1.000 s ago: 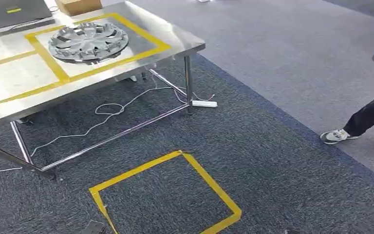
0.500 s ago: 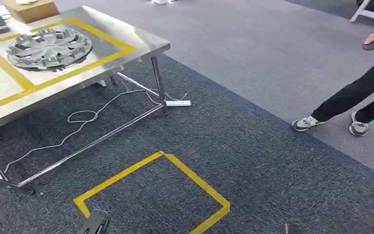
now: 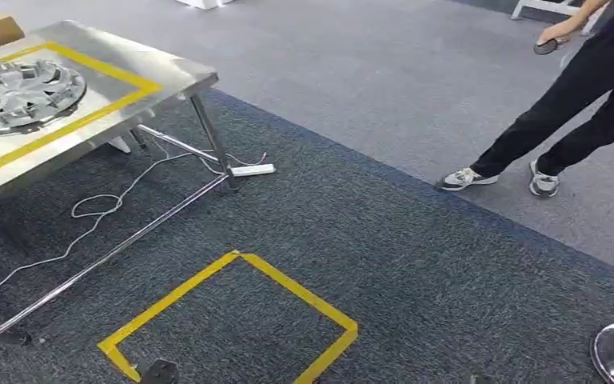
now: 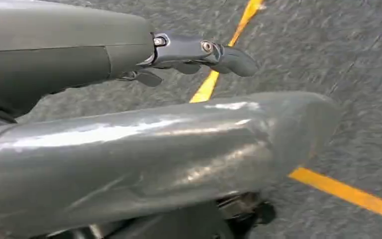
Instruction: Take the parts from the cabinet and place them on the table.
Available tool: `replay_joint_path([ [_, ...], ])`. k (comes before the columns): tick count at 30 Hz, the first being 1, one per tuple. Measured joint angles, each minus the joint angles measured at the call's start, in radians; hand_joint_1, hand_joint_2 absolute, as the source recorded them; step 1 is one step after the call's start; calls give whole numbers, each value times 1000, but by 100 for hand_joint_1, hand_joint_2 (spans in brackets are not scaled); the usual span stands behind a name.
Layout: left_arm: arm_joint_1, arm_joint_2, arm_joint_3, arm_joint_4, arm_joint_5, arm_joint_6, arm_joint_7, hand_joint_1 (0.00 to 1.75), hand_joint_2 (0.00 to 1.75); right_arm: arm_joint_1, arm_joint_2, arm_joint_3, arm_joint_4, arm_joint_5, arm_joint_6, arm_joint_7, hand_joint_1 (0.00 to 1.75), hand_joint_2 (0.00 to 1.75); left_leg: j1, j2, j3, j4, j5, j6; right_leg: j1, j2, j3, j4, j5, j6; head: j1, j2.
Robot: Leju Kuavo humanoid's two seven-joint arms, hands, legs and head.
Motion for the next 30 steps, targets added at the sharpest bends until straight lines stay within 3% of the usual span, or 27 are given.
replay_joint_path([
  [1, 3, -2, -2, 0, -15, -3, -1, 0, 0, 5, 0, -3, 0, -3, -16, 19, 0, 0, 3, -40, -11, 29, -30, -3, 0, 7, -2, 0, 2, -6, 0, 0],
  [2, 9, -4, -4, 0, -25, -2, -1, 0, 0, 7, -1, -6, 0, -7, -26, 33, 0, 0, 3, -65, -42, 100, -76, -4, 0, 15, -6, 0, 3, -12, -2, 0],
  [4, 19, -8, -5, 0, -26, 4, -1, 0, 0, 8, -1, -14, 0, -11, -29, 43, 0, 0, 3, -80, -118, 259, -147, -2, 3, 37, -14, 0, 5, -19, -2, 0],
  [5, 24, -10, -6, 0, -27, 5, 0, 0, 0, 11, -1, -17, 0, -11, -30, 45, 0, 0, 2, -81, -149, 317, -160, 1, 5, 53, -16, 0, 7, -21, -2, 0],
  [6, 27, -12, -7, 0, -28, 5, 0, 0, 0, 16, -1, -20, 0, -11, -31, 47, 0, 0, 2, -82, -149, 313, -141, 4, 6, 65, -16, 0, 7, -20, -2, 0],
  [7, 27, -13, -8, 0, -28, 5, 0, 0, 0, 20, -2, -23, 0, -11, -32, 47, 0, 0, 1, -83, -131, 271, -105, 9, 7, 77, -16, 0, 8, -20, -2, 0],
  [8, 27, -13, -9, 0, -30, 5, 0, 0, 0, 21, -2, -25, 0, -12, -33, 48, 0, 0, 0, -87, -95, 194, -57, 15, 7, 90, -15, 0, 10, -17, -2, 0],
  [9, 27, -13, -9, 0, -31, 5, 0, 0, 0, 20, -2, -27, 0, -12, -33, 48, 0, 0, 0, -113, -51, 100, -12, 22, 7, 104, -15, 0, 12, -14, -2, 0],
  [10, 27, -12, -9, 0, -31, 5, 0, 0, 0, 20, -1, -28, 0, -11, -33, 47, 0, 0, -1, -160, -23, 39, 4, 30, 6, 112, -18, 1, 13, -9, -2, 0],
  [11, 27, -13, -9, 0, -31, 5, 0, 0, 0, 17, -1, -29, 0, -12, -33, 48, 0, 0, 2, -162, -14, 7, -4, 31, 10, 123, -24, 9, 12, -4, -2, 0],
  [12, 24, -14, -9, 0, -32, 5, 1, 0, 0, 18, -1, -29, 0, -11, -33, 47, 0, 0, -2, -152, -16, 12, -4, 23, 7, 129, -28, 4, 16, 2, -1, 0],
  [14, 24, -14, -10, 0, -32, 5, 1, 0, 0, 27, -1, -30, 0, -12, -34, 48, 0, 0, -6, -141, -16, 8, 3, 32, 2, 146, -31, -8, 25, 20, -1, 0],
  [15, 24, -14, -11, 0, -33, 5, 1, 0, 0, 29, -2, -30, 0, -12, -34, 48, 0, 0, 1, -128, -11, -3, 10, 39, 1, 124, -40, 1, 22, 21, -2, 0],
  [16, 24, -16, -11, 0, -33, 5, 1, 0, 0, 30, -2, -30, 0, -12, -35, 48, 0, 0, -1, -120, -11, -4, 11, 44, 7, 64, -51, 29, 1, 24, 6, 0],
  [17, 26, -16, -11, 0, -33, 5, 1, 0, 0, 26, -3, -30, 0, -11, -34, 48, 0, 0, -3, -108, -10, -4, 10, 47, 8, 38, -83, 96, -40, 27, 11, 0],
  [19, 30, -17, -11, 0, -33, 5, 1, 0, 0, 21, -3, -30, 0, -11, -34, 48, 0, 0, -6, -81, -11, -4, 9, 49, 7, 24, -155, 251, -111, 32, 9, 0],
  [20, 30, -17, -11, 0, -33, 5, 1, 0, 0, 22, -3, -30, 0, -12, -34, 49, 0, 0, -7, -68, -11, -3, 8, 50, 7, 22, -176, 299, -122, 34, 9, 0],
  [21, 30, -18, -11, 0, -33, 5, 1, 0, 0, 24, -3, -30, 0, -11, -34, 49, 0, 0, -8, -58, -10, -3, 8, 50, 7, 22, -168, 291, -107, 34, 8, 0],
  [23, 29, -19, -11, 0, -33, 5, 1, 0, 0, 27, -6, -30, 0, -12, -34, 49, 0, 0, -7, -40, -4, -3, 5, 48, 8, 10, -89, 155, -36, 32, 9, 0],
  [24, 29, -19, -12, 0, -33, 5, 1, 0, 0, 26, -8, -30, 0, -12, -34, 49, 0, 0, -7, -30, 0, -2, 1, 44, 8, -15, -33, 59, -2, 31, 10, 0],
  [25, 29, -19, -12, 0, -33, 5, 1, 0, 0, 21, -8, -30, 0, -12, -34, 49, 0, 0, -15, -22, 2, 0, -3, 37, 16, -56, -3, -1, -10, 27, 10, 0],
  [26, 29, -18, -13, 0, -33, 5, 1, 0, 0, 18, -8, -30, 0, -12, -34, 49, 0, 0, -18, -18, 2, 4, -7, 31, 13, -36, 4, -3, -1, 13, 6, 0],
  [29, 26, -19, -16, 0, -33, 5, 1, 0, 0, 22, -8, -30, 0, -12, -34, 49, 0, 0, -16, 6, 7, -1, -3, 20, 19, -9, -6, -1, 2, -6, 6, 0],
  [30, 25, -18, -17, 0, -33, 5, 1, 0, 0, 22, -8, -30, 0, -12, -34, 49, 0, 0, -13, -2, 5, 3, -12, 12, 11, 0, -4, -7, 9, -16, 6, 0],
])
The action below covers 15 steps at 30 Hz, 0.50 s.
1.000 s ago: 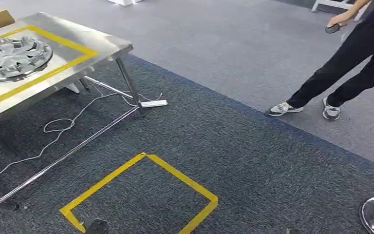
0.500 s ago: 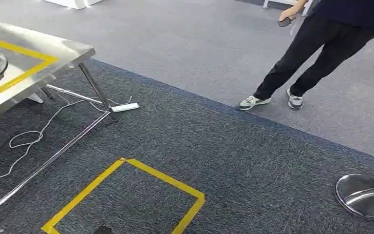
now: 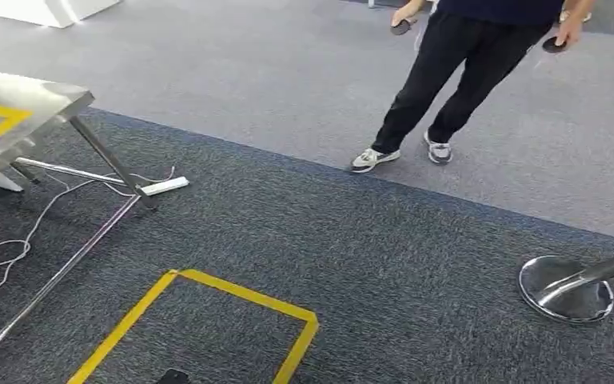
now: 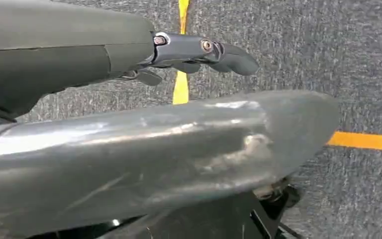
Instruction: Take the parts from the cabinet and place them on the table.
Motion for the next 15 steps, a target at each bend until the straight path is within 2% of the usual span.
replay_joint_path([
  [1, 0, 0, 0, 0, 5, 2, 0, 0, 0, 0, -1, 0, 0, 1, -2, 0, 0, 0, 2, -37, -10, 26, -24, -5, -1, 8, -1, -1, 2, -4, -4, 0],
  [2, 1, 0, 1, 0, 18, 8, 1, 0, 0, -2, -1, 0, 0, 3, -3, -1, 0, 0, 3, -60, -38, 88, -65, -7, -1, 16, -5, -1, 4, -8, -5, 0],
  [3, 1, -1, 2, 0, 20, 10, 4, 0, 0, -5, -1, 0, 0, 5, -3, -3, 0, 0, 4, -72, -78, 174, -107, -9, -1, 28, -8, -1, 5, -10, -6, 0],
  [4, 1, -2, 2, 0, 16, 10, 5, 0, 0, -4, -1, 0, 0, 7, -2, -8, 0, 0, 4, -77, -118, 254, -136, -10, -1, 40, -11, -1, 7, -12, -5, 0],
  [5, 1, -4, 2, 0, 3, 7, -3, 0, 0, -3, -1, 0, 0, 8, 6, -17, 0, 0, 4, -79, -142, 298, -144, -10, -1, 51, -13, -1, 7, -12, -6, 0],
  [6, 1, -6, -2, 0, -11, 2, -19, 0, 0, 0, -1, 0, 0, 11, 16, -31, 0, 0, 5, -79, -145, 297, -129, -9, -1, 61, -14, -1, 9, -10, -5, 0],
  [7, -2, -7, -5, 0, -21, -2, -39, 0, 0, 1, -2, 0, 0, 16, 28, -47, 0, 0, 6, -80, -128, 255, -90, -7, -2, 75, -14, -1, 11, -7, -5, 0],
  [8, -9, -8, -8, 0, -22, -8, -53, 0, 0, -1, -2, 0, 0, 23, 40, -63, 0, 0, 8, -86, -92, 179, -41, -6, -3, 88, -15, -1, 14, -3, -6, 0],
  [9, -17, -10, -10, 0, -21, -16, -63, 0, 0, -4, -3, 0, 0, 27, 49, -78, 0, 0, 12, -110, -54, 102, -3, -6, -5, 99, -15, -1, 16, 1, -5, 0],
  [10, -25, -15, -10, 0, -19, -25, -67, 0, 0, -7, -4, 1, 0, 31, 57, -94, 0, 0, 18, -161, -26, 47, 11, -6, -5, 106, -18, 0, 19, 7, -6, 0],
  [11, -35, -21, -10, 0, -20, -32, -68, 0, 0, -14, -7, 2, 0, 35, 66, -115, 0, 0, 21, -170, -15, 1, 4, -4, 1, 118, -28, 13, 17, 13, -8, 0],
  [12, -45, -25, -10, 0, -24, -36, -68, 0, 0, -15, -7, 2, 0, 37, 70, -132, 0, 0, 17, -161, -19, 13, 5, -2, -1, 125, -33, 5, 24, 21, -5, 0],
  [13, -50, -31, -14, 0, -32, -38, -68, 0, 0, -14, -10, 2, 0, 37, 72, -149, 0, 0, 12, -156, -21, 14, 5, 5, -7, 135, -35, -1, 28, 29, -12, 0],
  [14, -52, -36, -19, 0, -37, -38, -67, 0, 0, -11, -11, 2, 0, 37, 74, -159, 0, 0, 10, -148, -21, 13, 9, 12, -10, 143, -36, -4, 33, 37, -9, 0],
  [15, -52, -42, -24, 0, -43, -35, -61, 0, 0, -8, -17, 2, 0, 39, 72, -156, 0, 0, 17, -130, -19, 3, 16, 23, -12, 140, -48, 4, 31, 41, -12, 0],
])
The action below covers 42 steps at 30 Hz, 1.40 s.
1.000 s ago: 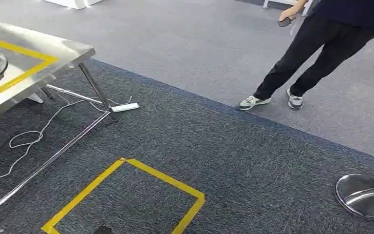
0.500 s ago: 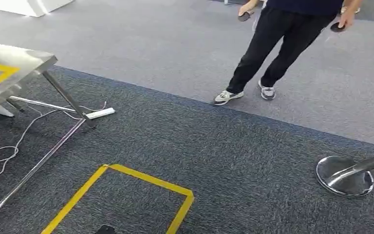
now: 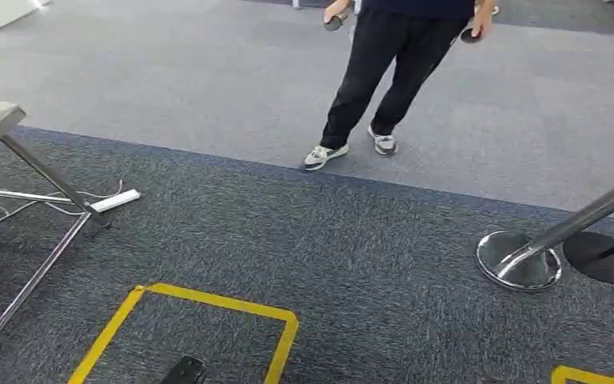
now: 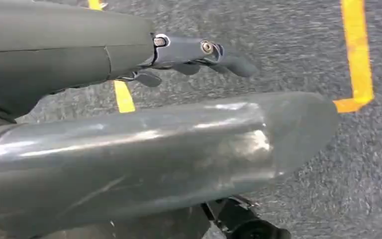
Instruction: Take the parts from the cabinet and place them on the table.
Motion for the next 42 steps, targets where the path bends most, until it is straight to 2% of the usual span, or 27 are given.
replay_joint_path([
  [1, 1, -2, -4, 0, -4, 4, 7, 0, 0, 2, -1, 0, 0, 3, -8, 17, 0, 0, -3, 7, 1, 0, 1, 6, 7, -55, -13, 32, -23, -1, 8, 0],
  [2, 7, -6, -4, 0, -5, 8, 15, 0, 0, 1, -1, 0, 0, 4, -16, 39, 0, 0, -6, 19, 0, 0, 0, 13, 8, -87, -44, 98, -63, 0, 15, 0],
  [4, 24, -8, -4, 0, -10, 18, 34, 0, 0, -1, -2, -1, 0, 3, -26, 72, 0, 0, -14, 49, 0, 0, -1, 16, 8, -110, -113, 253, -136, 2, 15, 0],
  [5, 32, -7, -4, 0, -10, 23, 43, 0, 0, 1, -2, -2, 0, 2, -29, 84, 0, 0, -16, 62, 0, 1, -2, 18, 8, -115, -131, 298, -150, 3, 15, 0],
  [6, 37, -6, -4, 0, -10, 23, 47, 0, 0, 4, -3, -3, 0, -2, -30, 88, 0, 0, -17, 73, 0, 1, -2, 18, 8, -118, -125, 295, -140, 2, 15, 0],
  [8, 37, -4, -4, 0, -9, 20, 51, 0, 0, 6, -5, -7, 0, -3, -26, 81, 0, 0, -19, 90, 2, 1, -4, 16, 10, -126, -52, 174, -75, -4, 15, 0],
  [9, 35, -3, -4, 0, -7, 15, 51, 0, 0, 4, -5, -8, 0, -3, -19, 69, 0, 0, -19, 100, 5, 1, -6, 13, 13, -149, 7, 75, -39, -8, 15, 0],
  [10, 33, 0, -4, 0, -2, 11, 47, 0, 0, -2, -5, -8, 0, 0, -12, 59, 0, 0, -23, 108, 8, 2, -9, 8, 20, -197, 38, 16, -45, -11, 15, 0],
  [14, -4, -2, -2, 0, 22, -2, 50, 0, 0, -15, -8, -6, 0, 16, -11, 66, 0, 0, -28, 136, 9, 1, -9, -10, 27, -160, 37, 7, -36, -35, 13, 0],
  [15, -9, -3, -2, 0, 22, -2, 64, 0, 0, -16, -8, -6, 0, 18, -11, 67, 0, 0, -25, 128, 9, 4, -16, -18, 20, -151, 41, 0, -29, -44, 11, 0],
  [17, -7, -4, -1, 0, 21, 1, 70, 0, 0, -20, -11, -7, 0, 24, -5, 67, 0, 0, -21, 67, -25, 86, -72, -29, 17, -131, 38, -2, -26, -49, 5, 0],
  [19, 8, -2, 0, 0, 22, 3, 71, 0, 0, -24, -12, -6, 0, 35, 4, 65, 0, 0, -17, 56, -96, 230, -136, -34, 17, -104, 34, -1, -24, -54, 6, 0],
  [20, 13, -1, 1, 0, 25, 3, 71, 0, 0, -24, -12, -6, 0, 40, 7, 63, 0, 0, -16, 53, -120, 272, -144, -35, 17, -91, 33, -1, -23, -54, 4, 0],
  [21, 14, 0, 3, 0, 28, 3, 70, 0, 0, -21, -13, -6, 0, 44, 8, 62, 0, 0, -15, 53, -126, 274, -128, -35, 16, -79, 33, -1, -23, -53, 6, 0],
  [23, 6, 2, 8, 0, 34, 3, 66, 0, 0, -18, -13, -4, 0, 52, 11, 60, 0, 0, -13, 48, -85, 171, -45, -33, 14, -57, 33, -1, -20, -49, 6, 0],
  [24, 2, 2, 9, 0, 38, 3, 66, 0, 0, -19, -13, -2, 0, 54, 13, 60, 0, 0, -10, 31, -49, 96, -7, -32, 12, -47, 33, -1, -19, -45, 6, 0],
  [25, 1, 2, 11, 0, 41, 3, 66, 0, 0, -20, -13, 0, 0, 56, 15, 60, 0, 0, -3, -20, -19, 35, 10, -34, 10, -38, 30, -1, -17, -41, 4, 0],
  [26, 0, 1, 14, 0, 41, 2, 65, 0, 0, -25, -14, 1, 0, 58, 15, 58, 0, 0, 1, -38, -12, 0, 0, -28, 16, -26, 23, 10, -19, -34, 5, 0],
  [29, 0, 0, 17, 0, 40, 2, 64, 0, 0, -17, -14, 2, 0, 58, 18, 58, 0, 0, -11, -17, -13, 7, 6, -8, 5, -3, 17, -7, -6, -10, 4, 0],
  [30, 0, 0, 18, 0, 39, 3, 65, 0, 0, -14, -15, 1, 0, 58, 18, 59, 0, 0, -3, 1, -10, -6, 14, 4, 3, -1, 6, -1, -8, -5, 3, 0],
  [32, 2, 0, 18, 0, 38, 4, 66, 0, 0, -17, -15, 2, 0, 59, 18, 64, 0, 0, -8, 18, -9, -7, 14, 16, 12, -88, -33, 85, -66, -3, 14, 0],
  [34, 9, 1, 19, 0, 38, 6, 67, 0, 0, -21, -15, 3, 0, 61, 18, 69, 0, 0, -14, 45, -10, -7, 12, 19, 11, -113, -106, 244, -141, 1, 13, 0],
  [36, 12, 2, 21, 0, 39, 7, 67, 0, 0, -17, -15, 2, 0, 65, 17, 75, 0, 0, -16, 68, -10, -6, 12, 20, 11, -118, -126, 303, -150, 3, 13, 0],
  [38, 12, 1, 23, 0, 39, 7, 67, 0, 0, -15, -16, 2, 0, 68, 16, 76, 0, 0, -16, 86, -8, -6, 11, 18, 11, -125, -56, 183, -85, 1, 14, 0],
  [39, 12, 1, 23, 0, 38, 7, 67, 0, 0, -16, -16, 2, 0, 68, 16, 76, 0, 0, -16, 95, -5, -5, 8, 14, 11, -148, 5, 79, -47, 0, 13, 0],
  [40, 12, 1, 23, 0, 39, 7, 67, 0, 0, -19, -16, 2, 0, 69, 16, 76, 0, 0, -20, 104, -2, -4, 5, 9, 14, -200, 43, 10, -46, -1, 14, 0],
  [42, 12, 2, 24, 0, 38, 7, 66, 0, 0, -24, -16, 3, 0, 69, 16, 75, 0, 0, -27, 114, -1, 0, 1, -1, 18, -178, 49, 5, -43, -19, 7, 0],
])
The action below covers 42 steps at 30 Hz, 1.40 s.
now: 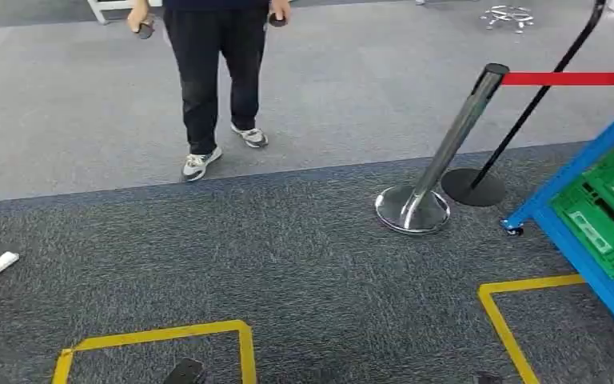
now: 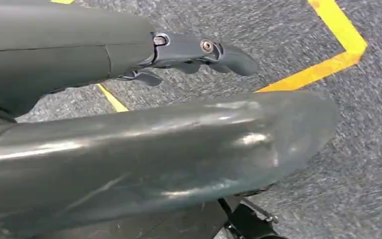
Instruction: Take the parts from the cabinet and place them on the table.
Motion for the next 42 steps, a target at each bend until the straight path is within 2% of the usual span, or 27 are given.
replay_joint_path([
  [2, -3, -1, 0, 0, 0, 0, 0, 0, 0, 3, 0, 0, 0, 0, 0, 0, 0, 0, 3, 18, 3, -4, 3, -10, 5, 16, -9, 1, 2, -12, 2, 0],
  [3, -4, -2, 0, 0, -1, 0, 0, 0, 0, 4, 0, 0, 0, 2, 1, 0, 0, 0, 6, 10, 2, -2, -3, -20, -2, 26, -3, -7, 10, -23, 2, 0],
  [4, -5, -2, 0, 0, -3, 0, 0, 0, 0, 4, 0, 0, 0, 2, 1, -1, 0, 0, 8, -26, -3, 16, -20, -25, -3, 34, -3, -7, 11, -25, -2, 0],
  [5, -5, -2, 0, 0, -3, -1, -1, 0, 0, 2, -1, 0, 0, 3, 1, -2, 0, 0, 10, -49, -29, 76, -60, -28, -4, 44, -5, -7, 13, -32, -3, 0],
  [7, -3, -2, 0, 0, -3, -1, -1, 0, 0, -4, -1, 0, 0, 3, 2, -3, 0, 0, 12, -63, -110, 242, -135, -32, -4, 68, -10, -7, 14, -36, -3, 0],
  [9, -2, -1, 0, 0, -3, -1, -1, 0, 0, 1, -1, 0, 0, 4, 2, -3, 0, 0, 12, -64, -147, 305, -137, -32, -4, 91, -11, -7, 15, -35, -3, 0],
  [10, -3, -1, 0, 0, -4, -1, -1, 0, 0, 3, -1, 0, 0, 5, 2, -3, 0, 0, 13, -64, -132, 267, -99, -31, -5, 104, -11, -7, 16, -33, -4, 0],
  [12, -4, -1, 0, 0, -4, -1, -1, 0, 0, 2, -1, 0, 0, 7, 2, -3, 0, 0, 18, -83, -59, 111, -8, -29, -8, 129, -10, -6, 18, -28, -4, 0],
  [13, -4, -1, 0, 0, -4, -1, -1, 0, 0, 1, -1, 0, 0, 7, 3, -3, 0, 0, 26, -128, -26, 42, 18, -32, -9, 140, -12, -6, 20, -24, -4, 0],
  [14, -4, -2, 0, 0, -5, -1, -1, 0, 0, -2, -1, 0, 0, 7, 3, -3, 0, 0, 30, -149, -11, -3, 6, -30, -2, 151, -19, 6, 18, -16, -4, 0],
  [17, -6, -1, 0, 0, -5, 0, -1, 0, 0, 7, -1, 0, 0, 7, 3, -4, 0, 0, 18, -130, -15, 6, 8, -12, -13, 173, -26, -13, 30, 6, -2, 0],
  [18, -7, -2, 0, 0, -5, 0, 0, 0, 0, 10, -1, 0, 0, 7, 3, -5, 0, 0, 24, -116, -12, -6, 16, 0, -13, 167, -36, -8, 27, 10, -5, 0],
  [19, -7, -2, 0, 0, -5, 0, -1, 0, 0, 11, -1, 0, 0, 7, 3, -4, 0, 0, 22, -107, -11, -7, 16, 7, -10, 113, -46, 15, 10, 10, 0, 0],
  [20, -6, -2, 0, 0, -6, 0, 0, 0, 0, 8, -1, 0, 0, 7, 3, -4, 0, 0, 20, -96, -12, -7, 15, 15, -8, 83, -73, 72, -26, 12, 6, 0],
  [22, -2, -1, 0, 0, -6, 0, 0, 0, 0, 2, 0, 0, 0, 9, 3, -3, 0, 0, 15, -71, -11, -7, 13, 18, -9, 64, -146, 231, -100, 16, 4, 0],
  [23, -1, 0, 1, 0, -6, 0, 0, 0, 0, 3, -1, 0, 0, 10, 3, -2, 0, 0, 14, -57, -11, -6, 12, 20, -9, 62, -174, 295, -120, 17, 5, 0],
  [24, 0, 0, 1, 0, -6, 0, 0, 0, 0, 6, -1, 0, 0, 10, 3, 0, 0, 0, 13, -48, -10, -6, 12, 20, -9, 62, -175, 304, -113, 18, 4, 0],
  [25, -1, 0, 1, 0, -6, 0, 0, 0, 0, 9, -1, 0, 0, 11, 3, 1, 0, 0, 13, -39, -9, -6, 11, 19, -9, 61, -152, 266, -87, 18, 5, 0],
  [27, -1, -2, 1, 0, -6, 0, 0, 0, 0, 8, -1, 0, 0, 13, 3, 1, 0, 0, 14, -21, -3, -5, 7, 13, -9, 38, -56, 96, -11, 16, 5, 0],
  [28, -1, -2, 1, 0, -6, 0, -1, 0, 0, 5, -1, 0, 0, 13, 3, 1, 0, 0, 12, -11, 2, -4, 3, 7, -7, -4, -11, 15, 2, 16, 5, 0],
  [29, -1, 0, 1, 0, -6, 0, 0, 0, 0, 2, 0, 0, 0, 13, 3, 1, 0, 0, 2, -6, 1, 2, -2, 0, -2, -9, 3, 3, -2, 8, 5, 0],
  [33, -4, 0, 1, 0, -5, 2, -1, 0, 0, 6, 0, 0, 0, 17, 3, 1, 0, 0, 6, 22, 3, -3, -4, -18, -2, 32, -6, 0, 5, -18, -1, 0],
  [35, -5, 0, 1, 0, -5, 3, -1, 0, 0, 5, 0, 0, 0, 19, 3, 0, 0, 0, 11, -38, -21, 63, -54, -28, -6, 48, -8, -2, 9, -30, -7, 0],
  [37, -1, 0, 2, 0, -6, 3, -1, 0, 0, 1, 0, 0, 0, 19, 3, 0, 0, 0, 14, -60, -102, 233, -131, -32, -6, 70, -11, -2, 10, -34, -7, 0],
  [38, 1, 0, 2, 0, -5, 3, -1, 0, 0, 1, 0, 0, 0, 19, 3, 0, 0, 0, 14, -64, -140, 303, -151, -32, -5, 83, -12, -2, 11, -35, -8, 0],
  [40, 2, 0, 2, 0, -5, 4, -1, 0, 0, 6, 0, 0, 0, 19, 3, 0, 0, 0, 14, -65, -145, 291, -111, -30, -6, 104, -11, -2, 11, -34, -7, 0],
  [42, 1, 1, 2, 0, -5, 4, -1, 0, 0, 6, 0, 0, 0, 20, 3, 0, 0, 0, 16, -75, -73, 133, -15, -25, -9, 130, -10, -2, 14, -29, -7, 0],
])
